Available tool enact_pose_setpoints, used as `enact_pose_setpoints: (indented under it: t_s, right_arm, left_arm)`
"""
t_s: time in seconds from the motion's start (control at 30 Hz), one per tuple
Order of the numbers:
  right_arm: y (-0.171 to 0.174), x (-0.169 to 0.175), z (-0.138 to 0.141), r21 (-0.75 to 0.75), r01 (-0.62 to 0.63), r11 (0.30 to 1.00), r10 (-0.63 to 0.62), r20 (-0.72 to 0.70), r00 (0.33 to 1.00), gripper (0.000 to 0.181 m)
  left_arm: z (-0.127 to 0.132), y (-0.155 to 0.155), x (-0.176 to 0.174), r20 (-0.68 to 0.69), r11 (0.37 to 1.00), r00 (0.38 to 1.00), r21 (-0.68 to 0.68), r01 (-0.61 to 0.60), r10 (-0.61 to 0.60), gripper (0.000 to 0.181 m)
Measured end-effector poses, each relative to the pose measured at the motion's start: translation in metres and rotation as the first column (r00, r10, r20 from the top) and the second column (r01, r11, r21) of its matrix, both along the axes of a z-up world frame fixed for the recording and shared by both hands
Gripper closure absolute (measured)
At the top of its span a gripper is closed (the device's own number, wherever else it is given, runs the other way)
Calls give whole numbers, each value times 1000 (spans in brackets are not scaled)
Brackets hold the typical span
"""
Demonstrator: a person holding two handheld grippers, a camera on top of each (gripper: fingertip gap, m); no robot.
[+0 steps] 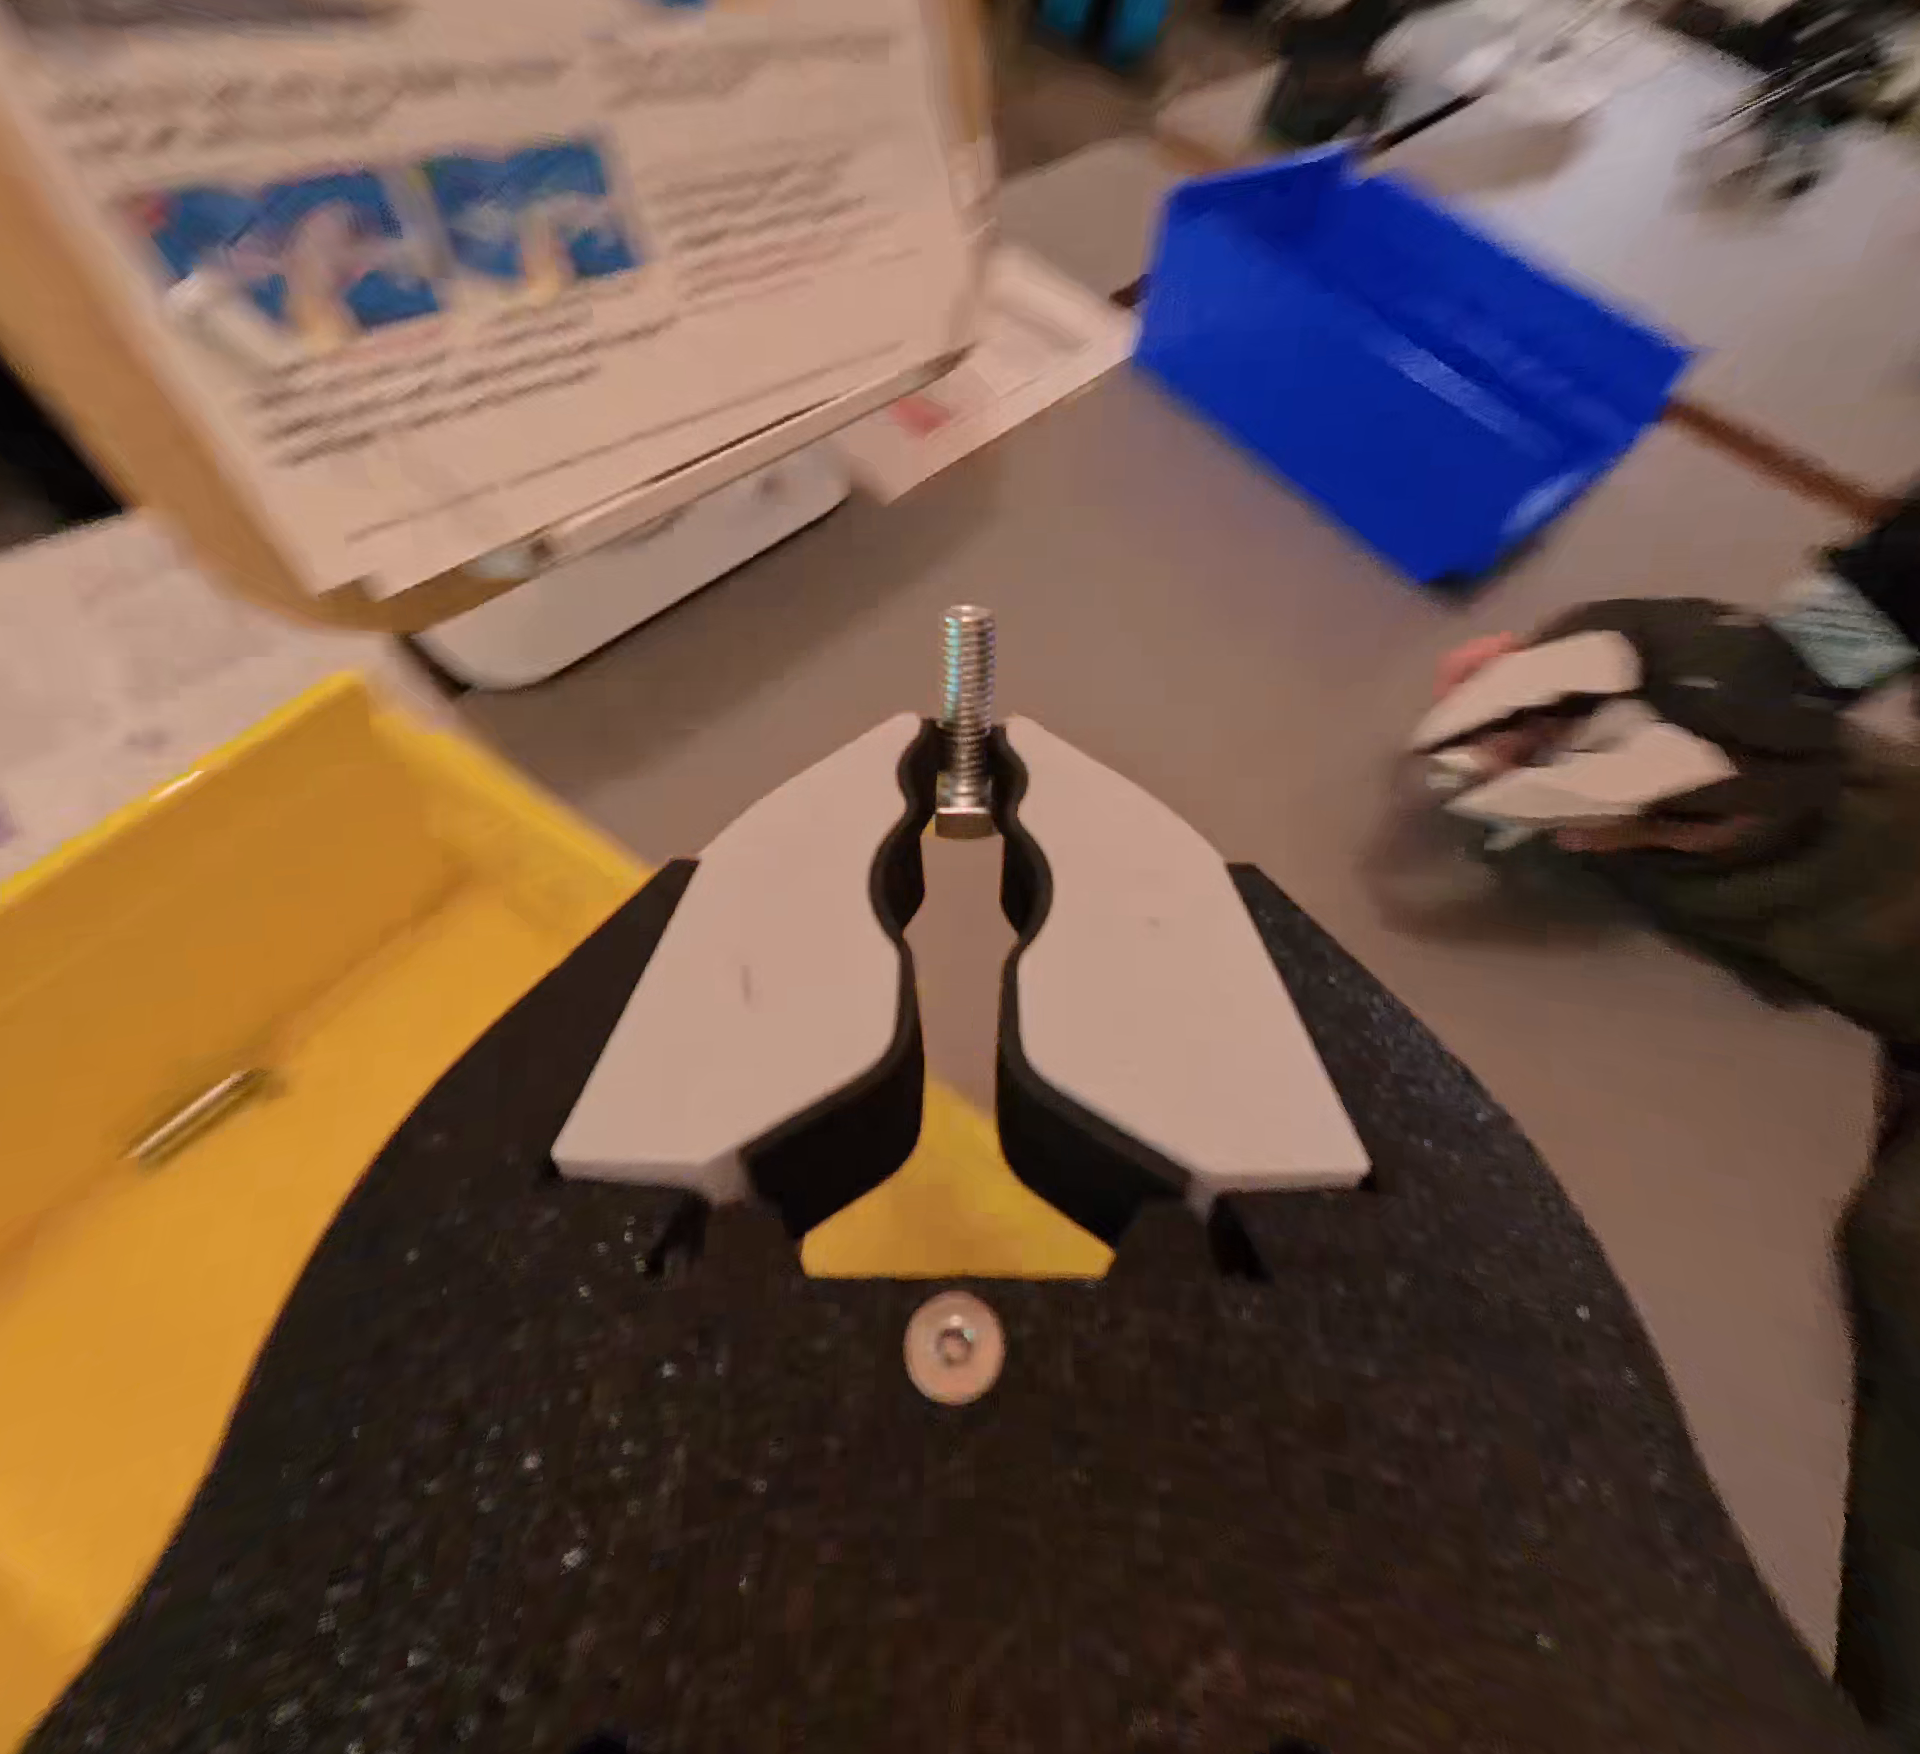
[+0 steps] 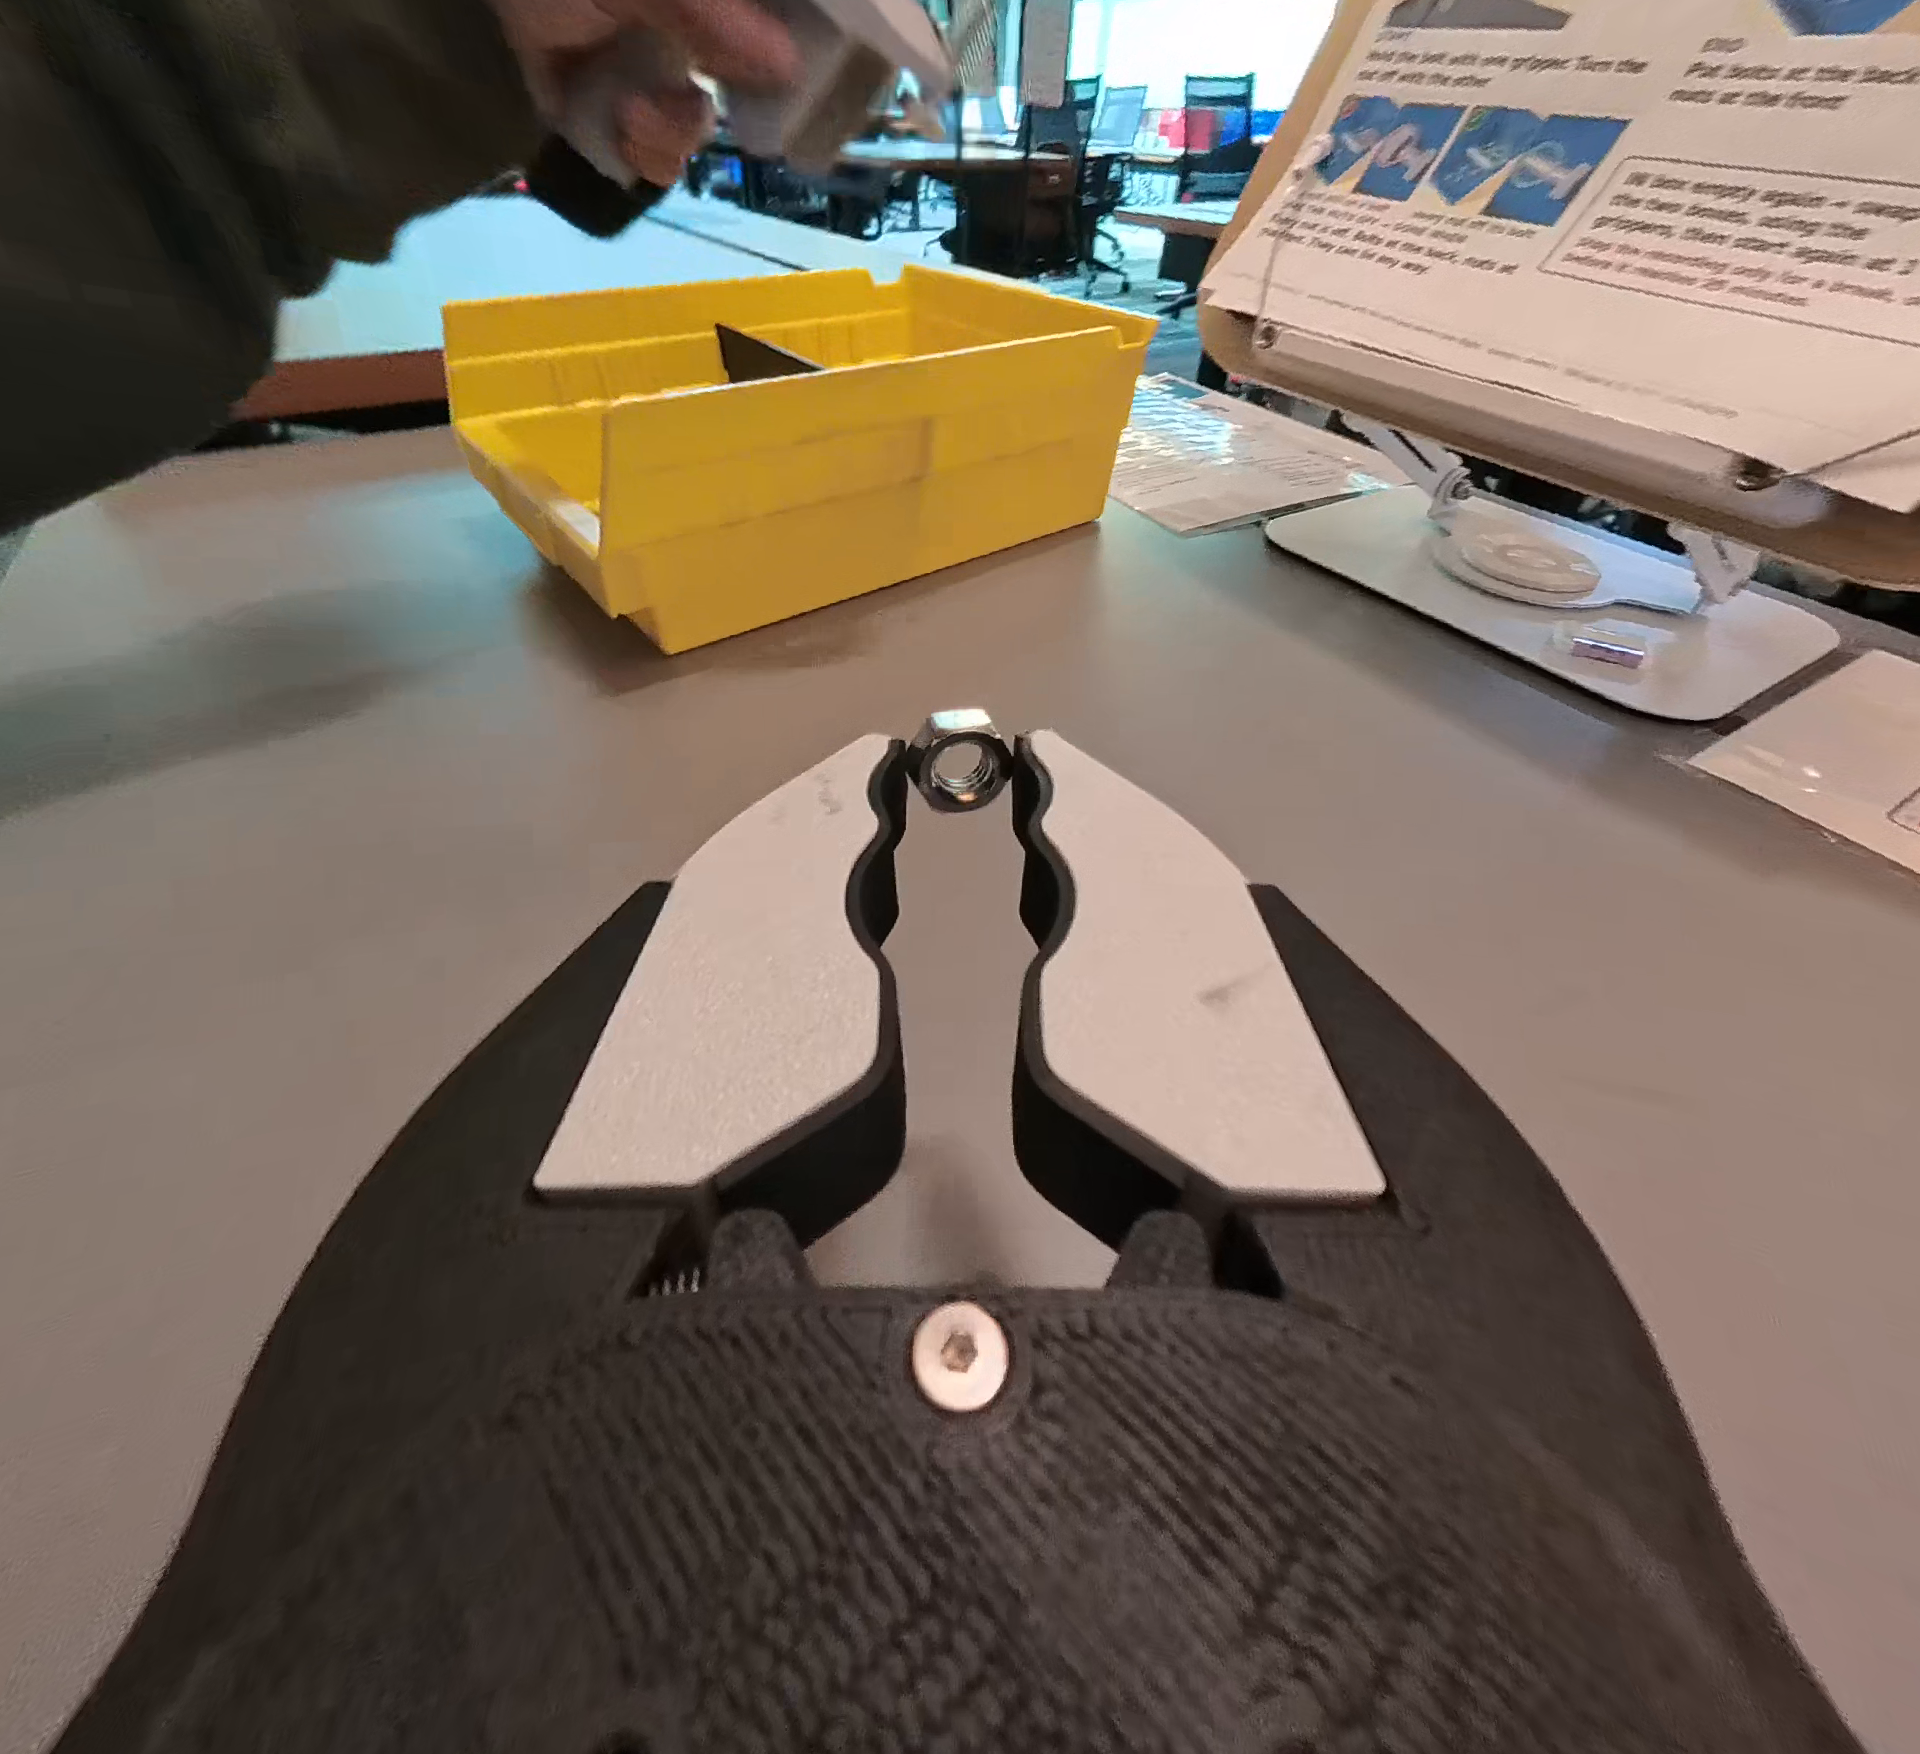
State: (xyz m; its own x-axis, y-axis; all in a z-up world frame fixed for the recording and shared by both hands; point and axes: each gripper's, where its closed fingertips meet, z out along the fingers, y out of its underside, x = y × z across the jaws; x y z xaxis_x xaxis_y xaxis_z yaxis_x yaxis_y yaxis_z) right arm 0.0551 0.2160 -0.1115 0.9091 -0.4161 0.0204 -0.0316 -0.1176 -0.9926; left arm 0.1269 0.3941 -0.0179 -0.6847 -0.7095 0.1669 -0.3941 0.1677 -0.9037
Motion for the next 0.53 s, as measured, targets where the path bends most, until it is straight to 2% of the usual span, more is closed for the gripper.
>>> enact_pose_setpoints:
  t_s: [0.03, 0.13, 0.2, 0.27, 0.33, 0.43, 0.53]
  right_arm:
    - [2, -2, -1, -11, -14, 1000, 14, 5, 1000, 162]
    - [5, -8, -3, -25, -70, 997, 70, 6, 998, 162]
    - [10, -17, -5, -32, -163, 986, 162, -32, 986, 162]
    - [11, -28, -6, -76, -240, 968, 236, -55, 970, 162]
    - [10, -39, -7, -189, -292, 937, 288, -49, 956, 162]
    - [4, -54, 1, -373, -332, 866, 350, -22, 937, 162]
    - [3, -72, 23, -482, -381, 789, 430, -9, 903, 162]
  left_arm:
    - [6, -15, -22, 67, 998, 997, -51, 44, -41, 172]
    - [3, -55, -80, 191, 966, 975, -208, 154, -114, 172]
    - [-17, -80, -105, 241, 950, 958, -232, 211, -154, 172]
    - [-46, -103, -121, 267, 951, 944, -186, 247, -194, 172]
    - [-69, -124, -132, 284, 950, 931, -142, 277, -229, 172]
    - [-92, -147, -142, 298, 950, 912, -50, 309, -281, 172]
    - [-105, -160, -148, 280, 938, 898, 27, 347, -340, 172]
